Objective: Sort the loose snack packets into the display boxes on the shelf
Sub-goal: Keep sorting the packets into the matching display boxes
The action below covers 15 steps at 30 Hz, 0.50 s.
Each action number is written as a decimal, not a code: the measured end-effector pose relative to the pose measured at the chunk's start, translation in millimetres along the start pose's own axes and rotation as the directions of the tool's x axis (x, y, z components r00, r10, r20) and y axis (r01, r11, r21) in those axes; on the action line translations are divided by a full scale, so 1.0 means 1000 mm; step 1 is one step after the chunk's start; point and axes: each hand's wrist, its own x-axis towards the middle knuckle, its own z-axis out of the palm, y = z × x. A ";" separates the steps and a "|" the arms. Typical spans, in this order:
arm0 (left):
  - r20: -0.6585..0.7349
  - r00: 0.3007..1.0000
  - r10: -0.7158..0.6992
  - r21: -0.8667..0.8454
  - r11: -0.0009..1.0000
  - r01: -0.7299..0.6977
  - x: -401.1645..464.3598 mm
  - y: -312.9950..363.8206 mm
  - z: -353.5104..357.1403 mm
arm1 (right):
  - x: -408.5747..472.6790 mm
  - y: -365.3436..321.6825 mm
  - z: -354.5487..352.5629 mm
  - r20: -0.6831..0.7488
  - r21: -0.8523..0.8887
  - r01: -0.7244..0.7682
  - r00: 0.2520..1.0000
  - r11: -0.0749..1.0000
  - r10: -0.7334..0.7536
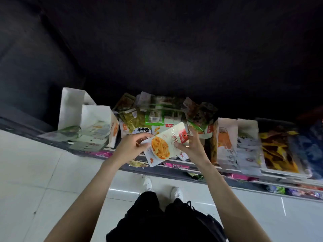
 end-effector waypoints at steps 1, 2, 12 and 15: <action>-0.061 0.995 0.074 0.090 0.994 -0.068 -0.005 0.001 -0.009 | 0.000 -0.010 0.001 0.046 -0.083 0.030 0.999 0.996 -0.026; -0.142 0.982 0.126 0.154 0.983 -0.104 -0.009 0.000 -0.018 | -0.001 -0.020 0.002 0.089 -0.143 0.062 0.995 0.988 -0.050; -0.597 0.802 0.029 0.187 0.977 0.104 -0.067 -0.065 -0.095 | -0.001 -0.111 0.101 0.097 -0.400 0.629 0.752 0.666 -0.652; -0.310 0.950 0.032 0.345 0.935 0.081 -0.079 -0.095 -0.114 | 0.009 -0.122 0.150 0.167 -0.536 0.723 0.597 0.436 -0.784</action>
